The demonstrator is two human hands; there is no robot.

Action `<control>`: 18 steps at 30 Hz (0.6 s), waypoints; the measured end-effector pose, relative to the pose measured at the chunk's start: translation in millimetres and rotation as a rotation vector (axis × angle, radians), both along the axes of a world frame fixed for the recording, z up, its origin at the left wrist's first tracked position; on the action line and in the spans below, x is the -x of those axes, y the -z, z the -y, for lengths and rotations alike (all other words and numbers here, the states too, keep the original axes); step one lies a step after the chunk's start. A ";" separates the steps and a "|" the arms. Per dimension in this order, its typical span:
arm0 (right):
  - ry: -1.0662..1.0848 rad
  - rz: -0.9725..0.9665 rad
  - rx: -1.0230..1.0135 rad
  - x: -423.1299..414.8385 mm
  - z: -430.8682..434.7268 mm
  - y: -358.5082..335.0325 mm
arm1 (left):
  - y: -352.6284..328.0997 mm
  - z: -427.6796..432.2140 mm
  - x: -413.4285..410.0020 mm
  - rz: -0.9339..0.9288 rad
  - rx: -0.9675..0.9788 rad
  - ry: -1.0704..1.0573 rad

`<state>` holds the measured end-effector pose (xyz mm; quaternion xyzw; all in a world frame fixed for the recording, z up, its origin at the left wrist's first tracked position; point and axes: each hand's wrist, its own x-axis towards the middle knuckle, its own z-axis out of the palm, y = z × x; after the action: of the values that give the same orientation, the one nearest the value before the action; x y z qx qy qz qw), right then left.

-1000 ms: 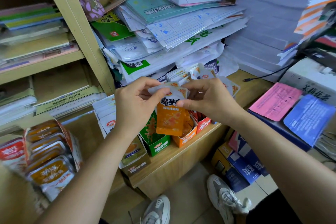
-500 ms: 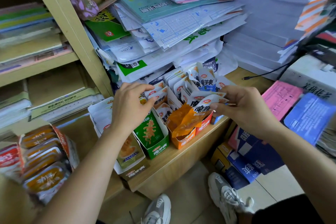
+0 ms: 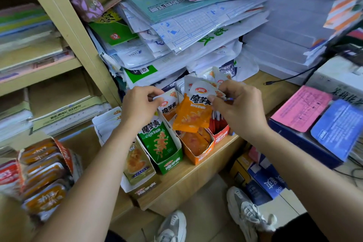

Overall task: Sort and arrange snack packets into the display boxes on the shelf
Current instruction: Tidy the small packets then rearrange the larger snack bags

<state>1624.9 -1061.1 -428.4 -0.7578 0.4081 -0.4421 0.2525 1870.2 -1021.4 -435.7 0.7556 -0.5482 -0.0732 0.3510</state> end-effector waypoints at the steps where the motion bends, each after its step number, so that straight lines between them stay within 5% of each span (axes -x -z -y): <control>1: 0.002 -0.018 0.044 -6.0 -0.6 -0.3 | 0.6 0.1 -0.4 -0.020 -0.004 0.010; 7: -0.044 -0.120 0.238 -30.0 3.7 2.2 | 1.5 -1.8 -7.8 -0.135 -0.014 0.087; 13: -0.078 -0.147 0.031 -29.7 25.0 -5.6 | -16.8 -17.5 -4.3 -0.465 0.043 0.325; 18: -0.162 -0.127 -0.031 -33.9 25.9 -3.9 | -16.8 -16.8 14.3 -0.232 0.093 0.338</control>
<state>1658.8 -1087.0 -424.5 -0.8106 0.3676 -0.3651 0.2730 1855.9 -1004.6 -418.9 0.6224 -0.6258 -0.1919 0.4290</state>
